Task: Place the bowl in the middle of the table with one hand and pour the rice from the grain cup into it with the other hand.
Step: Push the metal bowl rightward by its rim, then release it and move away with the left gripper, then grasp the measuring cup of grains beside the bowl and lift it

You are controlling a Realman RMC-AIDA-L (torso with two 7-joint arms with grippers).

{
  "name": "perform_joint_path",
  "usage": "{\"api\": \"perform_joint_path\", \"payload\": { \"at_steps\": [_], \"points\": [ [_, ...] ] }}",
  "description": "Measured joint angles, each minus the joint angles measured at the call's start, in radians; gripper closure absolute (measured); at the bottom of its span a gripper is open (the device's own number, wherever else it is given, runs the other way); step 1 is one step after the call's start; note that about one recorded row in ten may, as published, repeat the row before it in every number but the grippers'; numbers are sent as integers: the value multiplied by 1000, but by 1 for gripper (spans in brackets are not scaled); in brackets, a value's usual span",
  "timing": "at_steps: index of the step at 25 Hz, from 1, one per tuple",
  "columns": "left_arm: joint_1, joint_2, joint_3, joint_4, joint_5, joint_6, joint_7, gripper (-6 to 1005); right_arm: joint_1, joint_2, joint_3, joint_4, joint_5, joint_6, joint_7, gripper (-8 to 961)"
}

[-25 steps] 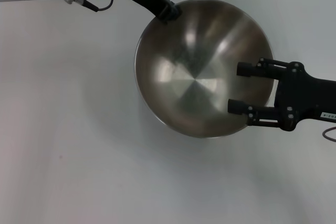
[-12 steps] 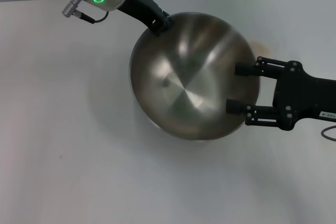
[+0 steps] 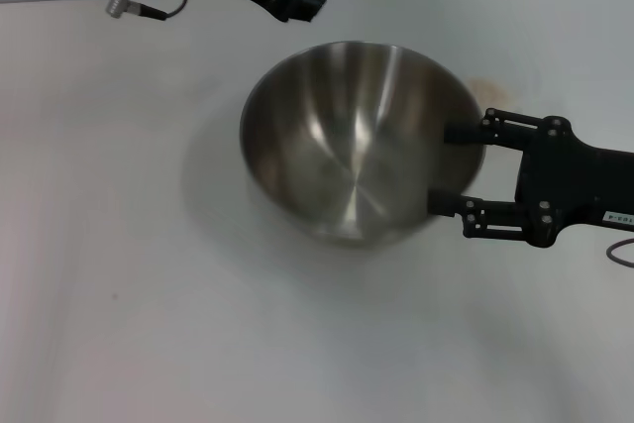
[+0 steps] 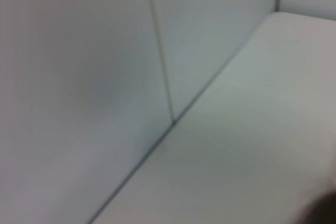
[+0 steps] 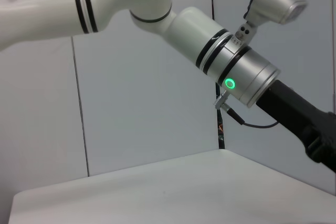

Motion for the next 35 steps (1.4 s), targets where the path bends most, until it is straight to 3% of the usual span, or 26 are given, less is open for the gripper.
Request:
{"api": "perform_joint_path", "payload": {
  "at_steps": [2,4,8,9,10,11,14,17,19,21,23,24,26,28,29,30,35],
  "points": [
    [18,-1,1,9,0,-40,-6,614,0,0,1,1,0,0,0,179],
    [56,0,-21,22,-29,-120,-50,379,-1,0,3,1,0,0,-2,179],
    [103,6,-53,54,-103,-149,-25,257,3,0,4,1,-1,0,-5,179],
    [165,5,-63,125,-164,-160,62,227,5,0,4,1,-2,0,-5,179],
    [165,5,-63,125,-164,-160,62,196,5,0,4,1,-2,0,-5,179],
    [207,3,-60,170,-204,-172,107,166,7,0,4,1,-2,0,-5,179],
    [324,3,-54,264,-384,-225,207,166,14,0,4,2,-2,0,-5,179],
    [367,7,-71,272,-488,-215,260,166,19,0,4,2,-3,1,-5,179],
    [424,9,-135,247,-663,-122,396,166,22,0,1,2,-3,3,-6,179],
    [437,9,-156,226,-714,-80,444,166,27,0,3,4,-3,7,-6,179],
    [454,10,-215,155,-837,46,548,166,29,0,5,9,-3,8,-6,179],
    [454,15,-279,80,-900,190,617,166,36,0,7,20,-1,9,-6,179],
    [450,20,-315,41,-913,265,641,166,43,0,7,25,1,10,-6,179],
    [435,45,-380,-46,-914,418,675,166,46,0,8,26,1,11,-6,179],
    [432,73,-400,-111,-914,527,710,166,47,0,13,28,2,19,-6,179],
    [434,85,-403,-138,-914,569,731,166,47,0,13,28,2,19,-6,179],
    [492,93,-414,-173,-916,699,869,166,66,2,50,86,7,65,-6,179]
  ]
}}
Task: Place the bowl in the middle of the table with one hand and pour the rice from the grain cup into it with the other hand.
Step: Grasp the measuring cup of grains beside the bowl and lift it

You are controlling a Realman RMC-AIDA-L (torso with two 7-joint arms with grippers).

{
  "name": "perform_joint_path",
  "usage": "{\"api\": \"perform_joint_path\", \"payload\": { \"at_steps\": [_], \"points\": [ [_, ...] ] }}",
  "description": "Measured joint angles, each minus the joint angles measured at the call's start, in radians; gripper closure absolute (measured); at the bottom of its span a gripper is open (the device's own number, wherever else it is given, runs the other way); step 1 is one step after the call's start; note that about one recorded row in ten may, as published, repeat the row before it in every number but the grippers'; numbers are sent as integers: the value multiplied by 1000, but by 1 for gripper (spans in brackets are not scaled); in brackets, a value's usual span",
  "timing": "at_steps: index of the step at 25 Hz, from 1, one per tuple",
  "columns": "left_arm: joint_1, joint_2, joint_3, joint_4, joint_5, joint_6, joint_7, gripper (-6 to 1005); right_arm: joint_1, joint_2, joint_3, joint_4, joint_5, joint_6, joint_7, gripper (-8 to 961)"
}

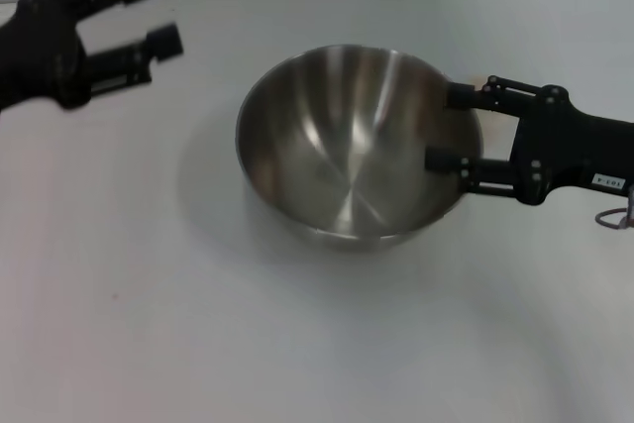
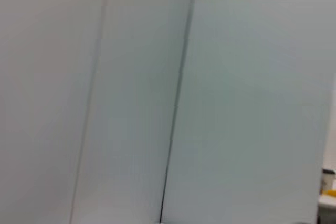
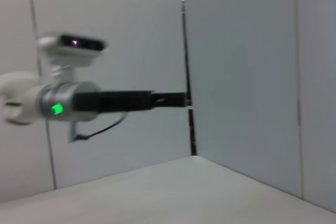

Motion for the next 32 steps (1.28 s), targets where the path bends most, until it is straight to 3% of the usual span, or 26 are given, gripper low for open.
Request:
{"api": "perform_joint_path", "payload": {
  "at_steps": [6,14,18,25,32],
  "points": [
    [79,-4,-1,28,65,35,90,167,15,-1,44,49,17,-1,0,179],
    [69,25,-5,43,329,40,75,167,-29,-1,84,60,94,-5,-1,180],
    [67,25,-5,44,339,48,91,167,-48,1,115,75,101,4,-12,180],
    [50,15,-4,50,339,63,129,167,-57,2,258,227,104,12,-118,180],
    [14,15,-3,39,341,66,118,167,-48,4,471,454,105,14,-338,180]
  ]
}}
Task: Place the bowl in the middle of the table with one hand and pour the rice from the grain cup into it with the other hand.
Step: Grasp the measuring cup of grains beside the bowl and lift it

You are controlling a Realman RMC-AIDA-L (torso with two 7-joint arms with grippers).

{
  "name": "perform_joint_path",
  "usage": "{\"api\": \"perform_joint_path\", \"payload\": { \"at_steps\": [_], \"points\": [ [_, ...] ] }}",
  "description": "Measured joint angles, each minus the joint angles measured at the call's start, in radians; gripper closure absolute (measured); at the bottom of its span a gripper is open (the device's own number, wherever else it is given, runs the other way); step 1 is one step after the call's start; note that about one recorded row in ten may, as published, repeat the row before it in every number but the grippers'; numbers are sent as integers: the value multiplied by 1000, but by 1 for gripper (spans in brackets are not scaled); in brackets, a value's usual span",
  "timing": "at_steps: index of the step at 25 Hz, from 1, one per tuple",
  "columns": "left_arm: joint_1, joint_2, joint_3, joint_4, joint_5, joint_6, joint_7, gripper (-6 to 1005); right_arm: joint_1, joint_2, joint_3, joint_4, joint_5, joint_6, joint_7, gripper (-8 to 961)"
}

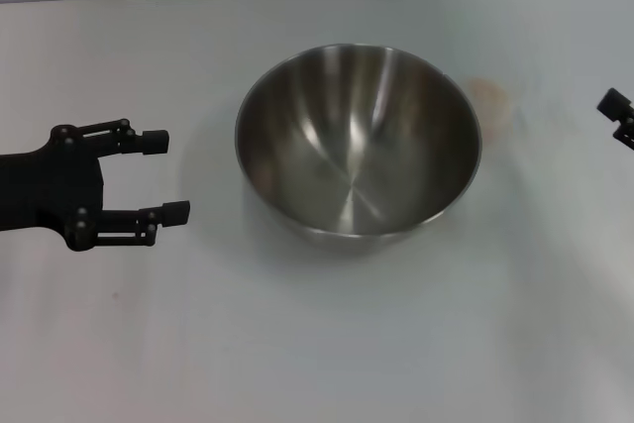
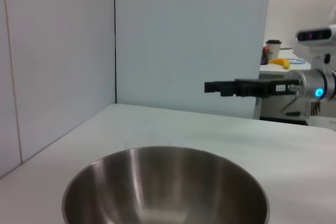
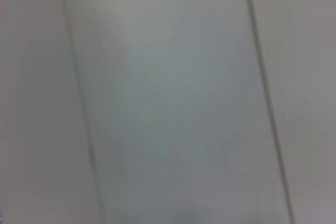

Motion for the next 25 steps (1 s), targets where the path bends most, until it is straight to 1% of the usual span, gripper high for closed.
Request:
{"api": "perform_joint_path", "payload": {
  "at_steps": [1,2,4,6,7,10,12,13,17,18,19,22,25],
  "points": [
    [0,0,0,0,0,0,0,167,0,0,0,0,0,0,0,180],
    [-2,0,-2,1,0,0,-4,166,4,0,40,42,0,10,-51,180],
    [-3,-1,-2,2,0,0,-5,166,7,0,60,59,0,20,-74,180],
    [-6,-4,-2,2,1,0,-6,166,13,0,94,85,0,50,-100,180],
    [-8,-7,-1,0,1,-1,-6,166,25,-1,121,108,0,87,-118,180],
    [-9,-10,-1,-1,1,-4,-6,166,37,-2,132,123,0,119,-133,180],
    [-8,-15,-1,-2,1,-6,-4,166,60,-2,133,137,0,172,-156,180],
    [-6,-16,-2,-2,1,-6,-2,166,60,-2,133,137,0,172,-156,180],
    [-3,-18,-2,-2,1,-6,-3,166,100,-4,125,149,-1,237,-169,180],
    [-3,-18,-2,-2,1,-6,-3,166,100,-4,125,149,-1,237,-169,180],
    [-1,-24,-3,-3,1,-7,-5,166,104,-4,124,152,-2,243,-173,180],
    [1,-30,-3,-1,1,-7,-2,166,117,-5,123,157,-4,279,-182,180],
    [1,-30,-4,-1,0,-7,-1,166,123,-5,122,162,-6,294,-182,179]
  ]
}}
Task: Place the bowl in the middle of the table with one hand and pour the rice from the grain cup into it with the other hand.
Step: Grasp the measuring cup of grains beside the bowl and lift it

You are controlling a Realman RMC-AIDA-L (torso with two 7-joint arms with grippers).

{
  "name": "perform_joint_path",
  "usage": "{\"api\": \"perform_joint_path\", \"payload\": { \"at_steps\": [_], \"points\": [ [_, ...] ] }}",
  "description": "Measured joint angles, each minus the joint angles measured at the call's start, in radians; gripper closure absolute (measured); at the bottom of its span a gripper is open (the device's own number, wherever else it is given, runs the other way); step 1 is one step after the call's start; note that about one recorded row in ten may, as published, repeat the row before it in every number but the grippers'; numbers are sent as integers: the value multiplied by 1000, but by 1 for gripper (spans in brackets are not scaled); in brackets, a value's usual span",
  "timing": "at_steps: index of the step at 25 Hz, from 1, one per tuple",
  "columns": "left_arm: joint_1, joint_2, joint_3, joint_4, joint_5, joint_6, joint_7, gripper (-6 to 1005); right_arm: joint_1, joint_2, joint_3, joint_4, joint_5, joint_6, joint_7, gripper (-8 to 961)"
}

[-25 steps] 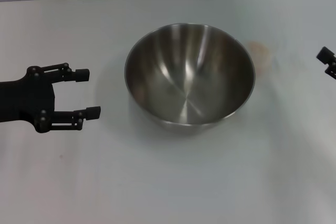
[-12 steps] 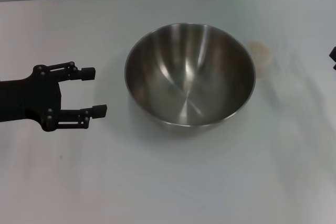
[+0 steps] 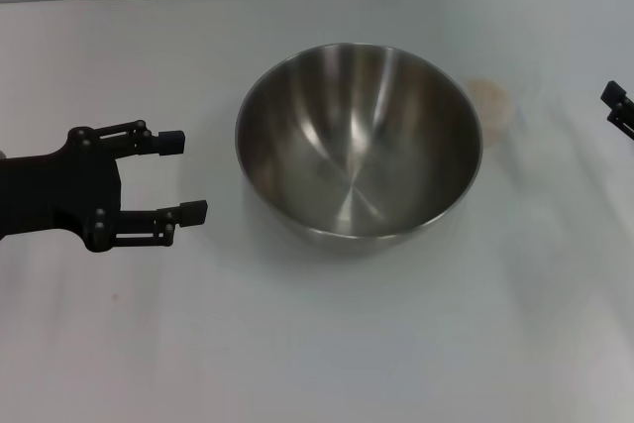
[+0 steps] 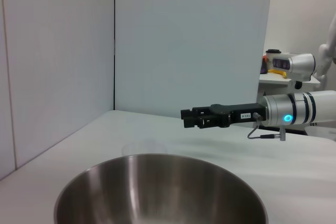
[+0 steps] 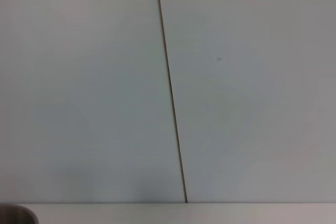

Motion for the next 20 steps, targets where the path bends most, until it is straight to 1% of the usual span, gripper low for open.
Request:
{"api": "perform_joint_path", "payload": {
  "at_steps": [11,17,20],
  "points": [
    [-6,-1,-1,-2,-2,-4,-5,166,39,-2,-10,38,-5,63,-2,179],
    [-6,-3,-1,-2,0,-15,-5,166,79,-1,-66,61,-6,125,-2,180],
    [-6,-2,-1,0,0,-17,-5,166,87,-1,-79,66,-6,136,-2,180]
  ]
}}
